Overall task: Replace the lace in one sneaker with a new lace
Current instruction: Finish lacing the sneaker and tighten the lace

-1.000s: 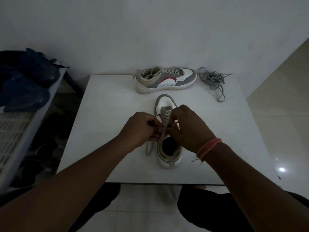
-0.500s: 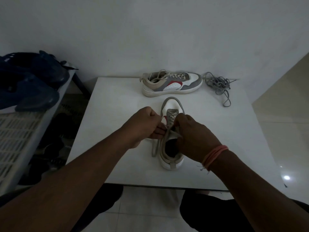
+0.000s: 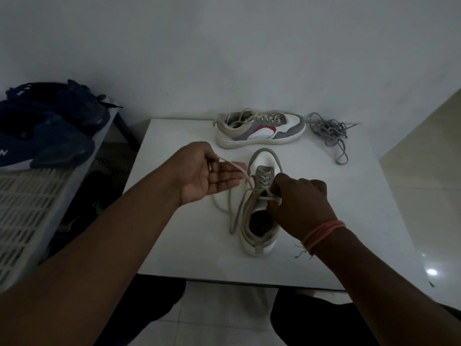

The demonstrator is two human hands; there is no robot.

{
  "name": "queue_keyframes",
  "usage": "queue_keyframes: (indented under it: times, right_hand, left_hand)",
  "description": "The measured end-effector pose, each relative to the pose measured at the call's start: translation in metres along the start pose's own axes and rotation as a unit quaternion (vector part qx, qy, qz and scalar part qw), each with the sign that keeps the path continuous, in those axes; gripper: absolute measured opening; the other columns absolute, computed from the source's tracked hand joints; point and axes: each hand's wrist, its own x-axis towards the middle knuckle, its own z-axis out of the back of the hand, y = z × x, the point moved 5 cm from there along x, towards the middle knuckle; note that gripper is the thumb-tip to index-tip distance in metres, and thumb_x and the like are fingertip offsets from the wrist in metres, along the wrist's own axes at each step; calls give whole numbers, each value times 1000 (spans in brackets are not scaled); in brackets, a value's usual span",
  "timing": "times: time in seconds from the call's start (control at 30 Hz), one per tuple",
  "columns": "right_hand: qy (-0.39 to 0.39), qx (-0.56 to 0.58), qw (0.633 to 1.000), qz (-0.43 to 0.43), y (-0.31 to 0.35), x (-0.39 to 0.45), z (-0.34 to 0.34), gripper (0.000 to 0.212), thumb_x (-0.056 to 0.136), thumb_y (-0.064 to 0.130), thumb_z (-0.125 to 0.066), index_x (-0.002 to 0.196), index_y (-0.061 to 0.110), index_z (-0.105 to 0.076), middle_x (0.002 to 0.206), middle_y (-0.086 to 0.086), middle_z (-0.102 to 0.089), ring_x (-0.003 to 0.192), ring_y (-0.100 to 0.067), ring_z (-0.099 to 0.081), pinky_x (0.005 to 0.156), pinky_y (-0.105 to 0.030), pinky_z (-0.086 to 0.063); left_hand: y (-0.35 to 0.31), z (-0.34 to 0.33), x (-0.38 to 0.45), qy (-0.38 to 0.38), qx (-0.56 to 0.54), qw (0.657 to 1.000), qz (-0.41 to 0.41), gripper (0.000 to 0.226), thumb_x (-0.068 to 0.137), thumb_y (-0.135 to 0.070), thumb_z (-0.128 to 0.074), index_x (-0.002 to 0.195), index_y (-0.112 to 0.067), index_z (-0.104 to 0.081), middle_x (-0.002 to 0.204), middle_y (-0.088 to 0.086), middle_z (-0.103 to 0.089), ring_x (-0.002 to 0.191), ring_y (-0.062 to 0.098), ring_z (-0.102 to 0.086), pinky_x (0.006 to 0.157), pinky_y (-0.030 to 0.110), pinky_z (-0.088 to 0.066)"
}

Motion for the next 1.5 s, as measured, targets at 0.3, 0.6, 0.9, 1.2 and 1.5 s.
queue_keyframes:
  times: [0.3,0.6,0.9,1.2,1.5]
  right_hand:
    - [12,2,999,-32,-6,0,-5,17,87,39,-57,100,28,-55,101,8,-63,110,-19,-54,114,-55,-17]
    - [16,11,999,-34,-8,2,-8,22,86,41,-61,101,30,-51,103,8,-60,107,-20,-54,109,-53,-26]
    - [12,17,999,-47,-11,4,-10,15,84,38,-58,96,31,-51,101,10,-60,108,-19,-53,110,-54,-23]
    - [26,27,997,-69,-12,2,-10,18,87,37,-59,102,28,-55,102,9,-61,106,-20,-56,110,-55,-20]
    - [23,43,996,-81,-11,2,-10,14,88,35,-59,99,28,-56,93,10,-62,94,-17,-60,113,-58,-17]
  left_hand:
    - [11,6,18,-133,346,924,-91,28,96,-37,-54,82,-13,-57,54,-4,-46,42,10,-37,47,19,-28]
    - [-5,-16,8,26,301,926,-228,19,87,-24,-66,68,-21,-67,86,-4,-70,80,15,-60,73,35,-44]
    - [10,0,13,-117,522,840,-87,39,97,-51,-57,107,-14,-61,88,6,-66,57,13,-49,50,24,-38]
    - [4,2,2,-47,430,901,-32,38,93,-36,-68,64,-14,-58,53,-4,-48,45,12,-28,48,22,-25]
    - [24,18,10,-77,671,736,42,37,88,-40,-66,60,-16,-69,63,0,-61,53,17,-52,56,25,-42]
